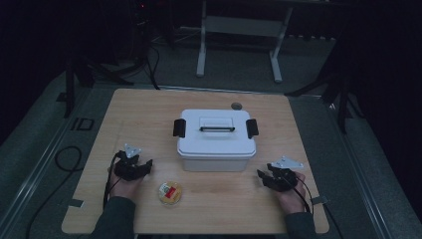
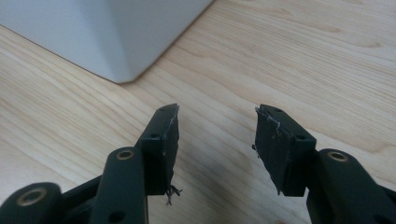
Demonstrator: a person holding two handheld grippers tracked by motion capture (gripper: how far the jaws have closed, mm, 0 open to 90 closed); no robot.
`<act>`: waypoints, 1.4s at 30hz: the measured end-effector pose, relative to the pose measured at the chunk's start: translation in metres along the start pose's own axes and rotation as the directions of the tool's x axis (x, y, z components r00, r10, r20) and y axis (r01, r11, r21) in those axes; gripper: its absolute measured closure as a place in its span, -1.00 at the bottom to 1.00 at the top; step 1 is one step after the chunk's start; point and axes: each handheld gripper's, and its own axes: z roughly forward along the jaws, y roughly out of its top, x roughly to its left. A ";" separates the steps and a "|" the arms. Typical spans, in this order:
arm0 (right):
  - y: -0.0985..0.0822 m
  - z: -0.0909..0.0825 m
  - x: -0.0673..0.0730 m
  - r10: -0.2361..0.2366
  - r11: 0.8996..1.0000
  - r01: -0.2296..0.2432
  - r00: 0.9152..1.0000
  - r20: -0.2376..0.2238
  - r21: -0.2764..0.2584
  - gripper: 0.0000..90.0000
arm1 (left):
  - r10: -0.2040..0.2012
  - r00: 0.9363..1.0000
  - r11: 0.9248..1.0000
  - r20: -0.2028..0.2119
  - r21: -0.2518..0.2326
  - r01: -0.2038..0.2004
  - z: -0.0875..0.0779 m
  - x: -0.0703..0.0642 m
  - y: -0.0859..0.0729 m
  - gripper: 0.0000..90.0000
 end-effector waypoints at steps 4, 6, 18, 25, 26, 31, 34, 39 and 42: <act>-0.001 0.000 0.001 -0.006 1.000 0.006 1.000 0.011 0.000 0.07 | 0.008 1.000 1.000 0.021 -0.017 -0.008 -0.004 -0.003 0.001 -0.01; 0.000 -0.003 0.002 -0.012 1.000 0.012 1.000 0.012 -0.016 0.07 | 0.005 0.999 1.000 0.035 -0.031 -0.004 -0.006 -0.003 0.002 0.03; 0.007 -0.008 0.008 -0.034 0.998 0.033 0.999 -0.008 -0.049 0.13 | 0.045 0.993 0.995 0.110 -0.097 -0.035 -0.023 -0.015 0.010 0.57; 0.011 -0.013 0.007 -0.029 0.997 0.029 1.000 -0.007 -0.076 0.13 | 0.085 0.982 0.988 0.170 -0.144 -0.060 -0.035 -0.027 0.022 0.99; 0.011 -0.013 0.007 -0.028 0.997 0.027 1.000 -0.008 -0.078 0.13 | 0.085 0.982 0.988 0.170 -0.144 -0.060 -0.035 -0.027 0.022 1.00; 0.015 -0.014 0.006 -0.028 0.996 0.027 1.000 0.001 -0.085 0.14 | 0.139 0.971 0.981 0.195 -0.163 -0.108 -0.034 -0.043 0.036 1.00; 0.022 -0.017 0.004 -0.020 0.994 0.019 1.000 -0.007 -0.112 0.27 | 0.151 0.968 0.978 0.199 -0.170 -0.118 -0.032 -0.048 0.041 1.00; 0.037 -0.021 0.002 -0.028 0.989 0.024 0.999 -0.023 -0.149 0.86 | 0.177 0.964 0.974 0.199 -0.177 -0.142 -0.029 -0.060 0.051 1.00; 0.046 -0.018 0.000 -0.017 0.987 0.013 0.999 -0.028 -0.163 1.00 | 0.184 0.964 0.973 0.191 -0.176 -0.151 -0.029 -0.060 0.050 1.00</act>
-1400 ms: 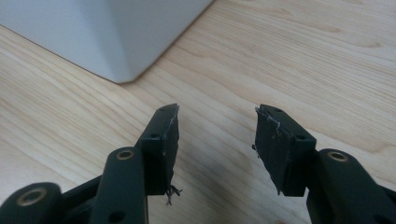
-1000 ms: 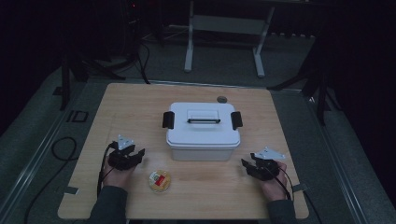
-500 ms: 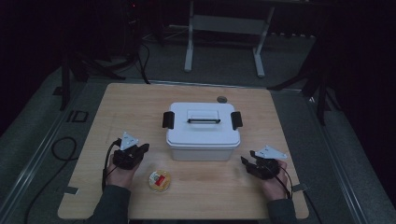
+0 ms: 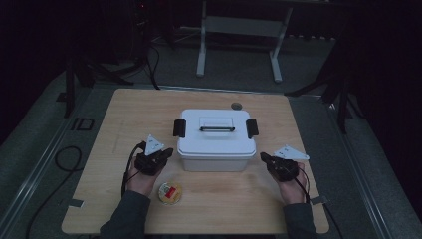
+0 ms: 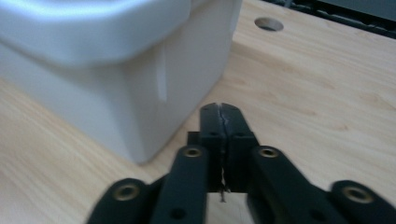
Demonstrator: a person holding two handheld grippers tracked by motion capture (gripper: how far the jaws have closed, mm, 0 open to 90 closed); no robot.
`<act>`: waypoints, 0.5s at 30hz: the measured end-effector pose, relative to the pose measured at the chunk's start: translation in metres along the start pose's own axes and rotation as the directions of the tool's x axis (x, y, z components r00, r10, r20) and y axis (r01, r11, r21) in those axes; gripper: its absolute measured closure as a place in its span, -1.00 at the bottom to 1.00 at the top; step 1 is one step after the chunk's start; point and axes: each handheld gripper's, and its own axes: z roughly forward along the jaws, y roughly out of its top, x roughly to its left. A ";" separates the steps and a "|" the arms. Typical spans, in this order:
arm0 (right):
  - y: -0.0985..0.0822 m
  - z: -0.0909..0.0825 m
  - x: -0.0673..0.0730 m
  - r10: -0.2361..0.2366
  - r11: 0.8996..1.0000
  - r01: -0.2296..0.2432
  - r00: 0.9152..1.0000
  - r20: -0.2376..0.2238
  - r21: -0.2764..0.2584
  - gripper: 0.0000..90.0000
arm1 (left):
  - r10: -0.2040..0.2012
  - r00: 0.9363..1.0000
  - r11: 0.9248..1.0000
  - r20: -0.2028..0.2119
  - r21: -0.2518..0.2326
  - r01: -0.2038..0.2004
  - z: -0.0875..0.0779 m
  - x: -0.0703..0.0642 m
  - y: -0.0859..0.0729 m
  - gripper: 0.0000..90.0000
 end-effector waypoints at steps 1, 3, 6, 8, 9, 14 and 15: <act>0.003 0.002 0.000 0.001 1.000 -0.001 1.000 -0.003 -0.005 1.00 | -0.001 1.000 1.000 -0.002 0.001 0.001 0.000 0.001 -0.001 1.00; 0.009 0.005 -0.001 -0.002 1.000 0.001 1.000 -0.008 -0.012 1.00 | -0.010 1.000 1.000 -0.008 0.001 0.010 -0.001 0.003 -0.002 1.00; 0.017 0.012 -0.002 0.007 1.000 -0.008 1.000 -0.022 -0.023 1.00 | -0.023 1.000 1.000 -0.018 -0.001 0.023 -0.002 0.007 -0.004 1.00; 0.020 0.019 -0.003 0.014 1.000 -0.015 0.999 -0.029 -0.018 1.00 | -0.027 0.999 1.000 -0.025 -0.003 0.027 -0.002 0.009 -0.005 1.00; 0.021 0.022 -0.003 0.020 1.000 -0.020 0.999 -0.035 -0.013 1.00 | -0.031 0.999 1.000 -0.033 -0.003 0.031 -0.004 0.011 -0.005 1.00; 0.020 0.029 0.001 0.022 1.000 -0.023 0.997 -0.073 -0.007 1.00 | -0.053 0.997 0.999 -0.051 -0.011 0.053 -0.006 0.018 -0.007 0.99; 0.020 0.029 0.003 0.021 1.000 -0.022 0.997 -0.079 -0.008 1.00 | -0.053 0.997 0.999 -0.051 -0.011 0.053 -0.006 0.018 -0.007 0.99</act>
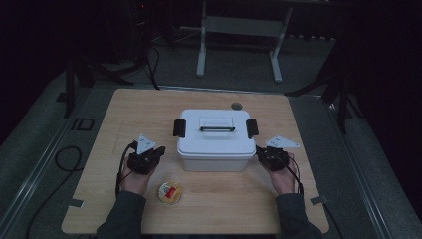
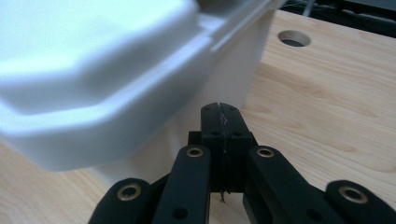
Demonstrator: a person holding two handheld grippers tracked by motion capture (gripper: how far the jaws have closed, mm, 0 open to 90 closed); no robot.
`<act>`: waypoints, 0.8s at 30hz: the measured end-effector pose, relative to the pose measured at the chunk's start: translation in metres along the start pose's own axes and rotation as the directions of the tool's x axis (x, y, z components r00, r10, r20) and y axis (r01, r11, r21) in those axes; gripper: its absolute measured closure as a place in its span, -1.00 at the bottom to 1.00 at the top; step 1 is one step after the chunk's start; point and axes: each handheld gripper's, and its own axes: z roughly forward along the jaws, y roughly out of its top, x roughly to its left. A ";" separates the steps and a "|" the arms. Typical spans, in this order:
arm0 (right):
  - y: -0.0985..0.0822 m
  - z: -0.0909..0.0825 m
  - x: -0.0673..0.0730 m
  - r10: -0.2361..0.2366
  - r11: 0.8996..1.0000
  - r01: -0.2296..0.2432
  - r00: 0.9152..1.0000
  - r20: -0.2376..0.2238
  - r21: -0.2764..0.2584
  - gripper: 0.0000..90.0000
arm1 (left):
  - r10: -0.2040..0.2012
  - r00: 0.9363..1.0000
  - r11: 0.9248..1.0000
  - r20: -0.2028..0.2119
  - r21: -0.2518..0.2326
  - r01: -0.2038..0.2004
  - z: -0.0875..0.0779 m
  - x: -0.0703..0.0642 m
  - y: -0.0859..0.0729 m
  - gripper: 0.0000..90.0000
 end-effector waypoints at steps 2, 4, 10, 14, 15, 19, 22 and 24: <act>0.000 0.000 0.002 0.002 1.000 -0.002 1.000 -0.001 -0.003 1.00 | -0.006 1.000 1.000 -0.007 -0.002 0.006 -0.001 0.003 0.000 0.98; -0.001 0.000 0.003 0.009 1.000 -0.009 1.000 -0.016 -0.009 1.00 | -0.010 1.000 1.000 -0.008 -0.006 0.010 -0.002 0.005 0.000 0.98; -0.004 -0.003 0.010 -0.013 1.000 0.013 0.999 -0.040 -0.012 1.00 | -0.008 1.000 1.000 0.006 -0.009 0.008 0.000 0.006 0.002 0.98; -0.006 -0.005 0.016 -0.033 0.999 0.032 0.998 -0.050 -0.011 1.00 | 0.007 1.000 1.000 0.024 -0.009 -0.007 0.005 0.004 0.006 0.99; -0.007 -0.006 0.017 -0.038 0.999 0.038 0.998 -0.054 -0.008 1.00 | 0.009 0.999 1.000 0.031 -0.008 -0.009 0.006 0.003 0.007 0.99; -0.009 -0.008 0.019 -0.067 0.998 0.067 0.997 -0.050 0.004 0.90 | 0.017 0.998 1.000 0.068 -0.015 -0.016 0.016 -0.001 0.012 0.99; -0.012 -0.013 0.017 -0.058 0.998 0.058 0.998 -0.023 0.004 0.79 | 0.023 0.996 1.000 0.091 -0.008 -0.023 0.023 -0.003 0.015 0.99; -0.015 -0.017 0.013 -0.046 0.999 0.046 0.999 -0.014 0.005 0.75 | 0.023 0.994 1.000 0.109 -0.007 -0.023 0.027 -0.003 0.016 0.99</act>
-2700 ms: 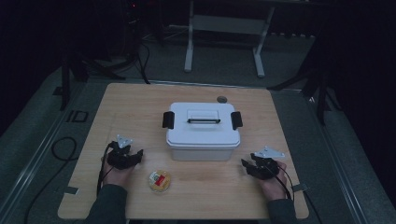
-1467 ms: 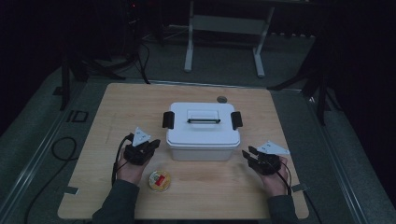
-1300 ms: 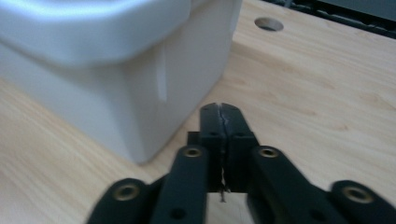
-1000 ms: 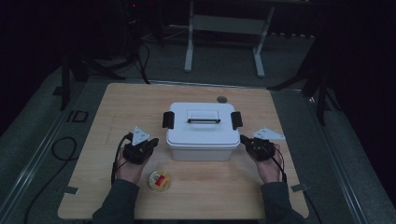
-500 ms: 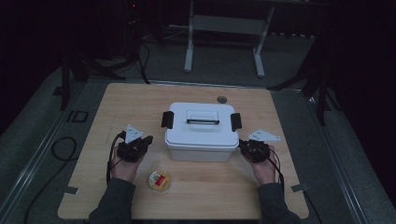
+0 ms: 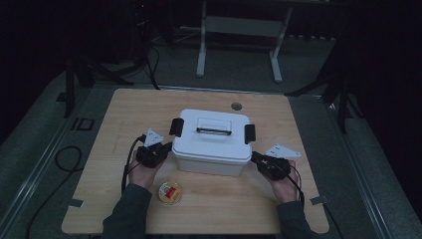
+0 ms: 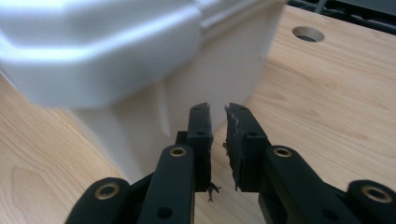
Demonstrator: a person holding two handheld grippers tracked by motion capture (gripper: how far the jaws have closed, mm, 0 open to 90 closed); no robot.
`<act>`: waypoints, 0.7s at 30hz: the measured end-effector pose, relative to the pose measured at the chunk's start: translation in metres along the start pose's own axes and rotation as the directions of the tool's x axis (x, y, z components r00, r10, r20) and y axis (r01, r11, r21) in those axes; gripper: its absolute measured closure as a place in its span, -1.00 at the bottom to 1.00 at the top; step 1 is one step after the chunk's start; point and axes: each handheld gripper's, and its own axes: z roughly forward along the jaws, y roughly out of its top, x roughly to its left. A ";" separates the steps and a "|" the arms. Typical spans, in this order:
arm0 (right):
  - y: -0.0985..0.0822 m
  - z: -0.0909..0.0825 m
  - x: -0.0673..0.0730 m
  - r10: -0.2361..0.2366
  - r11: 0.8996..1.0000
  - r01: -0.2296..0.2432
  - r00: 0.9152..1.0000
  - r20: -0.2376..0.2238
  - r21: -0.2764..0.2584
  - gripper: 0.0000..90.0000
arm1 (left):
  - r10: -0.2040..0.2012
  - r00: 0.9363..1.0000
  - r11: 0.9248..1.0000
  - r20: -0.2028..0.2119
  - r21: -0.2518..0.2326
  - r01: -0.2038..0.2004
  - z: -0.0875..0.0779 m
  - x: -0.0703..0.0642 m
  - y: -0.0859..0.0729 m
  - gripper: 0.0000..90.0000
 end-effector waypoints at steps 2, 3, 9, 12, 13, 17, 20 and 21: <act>-0.004 -0.003 -0.002 -0.003 1.000 0.003 1.000 0.007 0.006 0.72 | 0.003 1.000 1.000 0.017 -0.002 -0.003 0.002 -0.002 0.000 0.99; -0.005 -0.005 -0.003 -0.006 1.000 0.006 1.000 0.013 0.011 0.71 | 0.011 1.000 1.000 0.015 0.000 -0.011 0.002 -0.003 0.000 1.00; -0.014 -0.008 -0.008 -0.002 1.000 0.002 1.000 0.016 0.025 0.68 | 0.021 0.999 1.000 0.033 0.001 -0.021 -0.002 -0.010 -0.002 1.00; -0.015 -0.008 -0.009 -0.002 1.000 0.001 1.000 0.015 0.031 0.67 | 0.022 0.999 1.000 0.045 0.002 -0.022 -0.004 -0.013 -0.004 1.00; -0.016 -0.008 -0.009 -0.001 1.000 0.001 1.000 0.013 0.031 0.67 | 0.029 0.999 1.000 0.043 0.005 -0.030 -0.005 -0.013 -0.005 0.99; -0.017 -0.010 -0.009 -0.001 0.999 0.000 1.000 0.018 0.035 0.61 | 0.030 0.999 0.999 0.023 0.016 -0.031 -0.009 -0.011 -0.010 0.92; -0.018 -0.014 -0.011 -0.005 0.999 0.004 1.000 0.024 0.036 0.54 | 0.022 1.000 0.999 0.016 0.025 -0.022 -0.015 -0.007 -0.017 0.81; -0.018 -0.016 -0.011 -0.002 0.999 0.001 1.000 0.022 0.036 0.52 | 0.017 1.000 0.999 0.012 0.030 -0.018 -0.016 -0.005 -0.019 0.77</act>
